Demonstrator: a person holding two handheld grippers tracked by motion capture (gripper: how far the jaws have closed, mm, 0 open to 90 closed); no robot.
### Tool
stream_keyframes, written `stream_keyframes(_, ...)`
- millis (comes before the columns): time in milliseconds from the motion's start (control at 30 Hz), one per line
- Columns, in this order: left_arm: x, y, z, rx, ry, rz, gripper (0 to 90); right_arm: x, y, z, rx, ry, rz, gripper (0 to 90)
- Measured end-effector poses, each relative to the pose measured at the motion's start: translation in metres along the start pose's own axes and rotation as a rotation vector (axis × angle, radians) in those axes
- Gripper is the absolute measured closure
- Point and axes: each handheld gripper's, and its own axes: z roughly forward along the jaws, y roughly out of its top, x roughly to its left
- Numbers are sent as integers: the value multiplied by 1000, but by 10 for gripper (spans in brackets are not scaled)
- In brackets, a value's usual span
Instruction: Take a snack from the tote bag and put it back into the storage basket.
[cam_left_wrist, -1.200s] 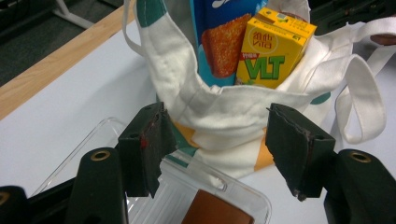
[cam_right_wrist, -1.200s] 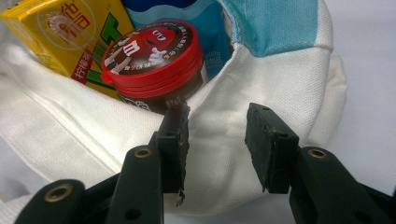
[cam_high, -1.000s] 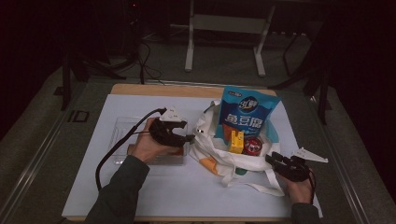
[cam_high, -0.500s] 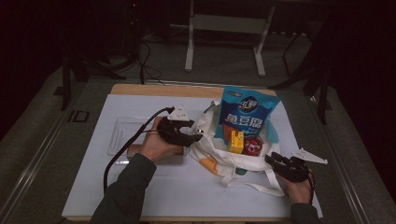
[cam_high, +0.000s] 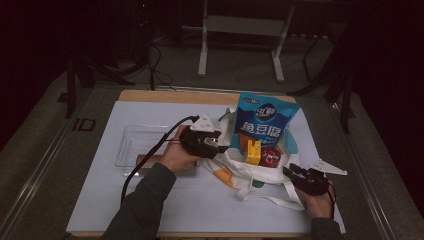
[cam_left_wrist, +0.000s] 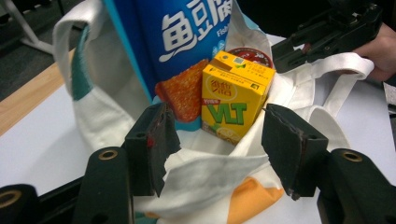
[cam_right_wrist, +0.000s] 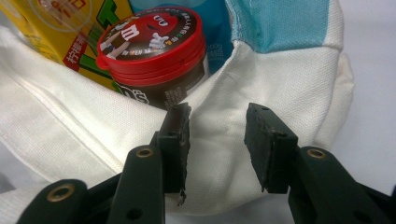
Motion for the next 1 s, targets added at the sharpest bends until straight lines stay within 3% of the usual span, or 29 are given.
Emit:
stream_keyframes(333, -6, 8, 21, 30, -23, 47, 476, -1, -2, 2, -5, 9, 3, 616)
stream_keyframes(667, -11, 20, 52, 102, -90, 105, 387, -2, -2, 2, -7, 12, 10, 614)
stream_keyframes(1000, -9, 29, 75, 115, -149, 81, 359, -2, -2, 2, -7, 12, 14, 614)
